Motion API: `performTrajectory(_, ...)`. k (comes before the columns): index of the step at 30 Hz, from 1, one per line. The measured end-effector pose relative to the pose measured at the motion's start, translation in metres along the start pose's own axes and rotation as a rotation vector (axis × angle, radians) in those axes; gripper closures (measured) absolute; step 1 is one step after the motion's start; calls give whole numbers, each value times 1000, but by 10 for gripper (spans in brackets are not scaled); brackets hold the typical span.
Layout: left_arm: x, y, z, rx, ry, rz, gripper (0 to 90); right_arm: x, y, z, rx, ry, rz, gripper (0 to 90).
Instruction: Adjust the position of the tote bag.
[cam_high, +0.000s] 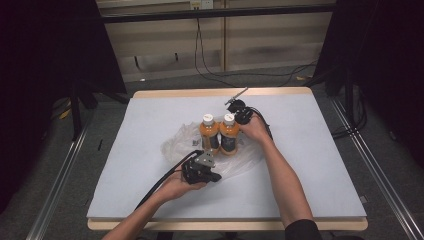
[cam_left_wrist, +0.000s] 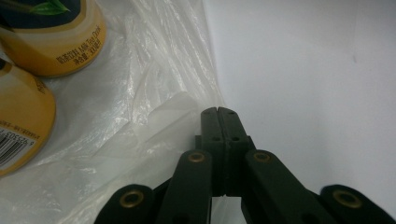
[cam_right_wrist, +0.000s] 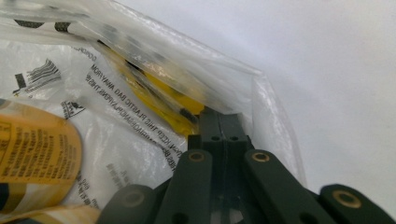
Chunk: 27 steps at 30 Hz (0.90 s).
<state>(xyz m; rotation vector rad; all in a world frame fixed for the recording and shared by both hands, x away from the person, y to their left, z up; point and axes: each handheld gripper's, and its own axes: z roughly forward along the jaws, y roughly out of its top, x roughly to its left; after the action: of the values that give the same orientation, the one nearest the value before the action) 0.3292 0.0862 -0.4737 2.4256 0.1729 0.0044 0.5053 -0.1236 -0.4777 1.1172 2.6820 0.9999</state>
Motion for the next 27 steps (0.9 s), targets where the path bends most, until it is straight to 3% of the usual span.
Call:
performTrajectory(6, -3, 0, 0, -2, 4, 6, 900, 1, 4, 2, 3, -38, 8, 900)
performTrajectory(10, -5, 1, -1, 19, -17, 24, 900, 0, 5, 3, 0, -51, 18, 900)
performTrajectory(11, -6, 1, -1, 19, -19, 21, 900, -1, 6, 3, -2, -76, 15, 900)
performTrajectory(16, -12, 2, -1, 20, -12, 36, 900, 2, 11, 4, 26, -119, 18, 900)
performTrajectory(18, -14, 4, -3, 51, -37, 48, 900, 4, 13, 5, 40, -141, 13, 900)
performTrajectory(19, -16, 3, -1, 33, -14, 53, 900, 5, 15, 6, 46, -152, 7, 900)
performTrajectory(27, -17, 1, -1, 19, -22, 39, 900, -2, 18, 8, 30, -166, 41, 900)
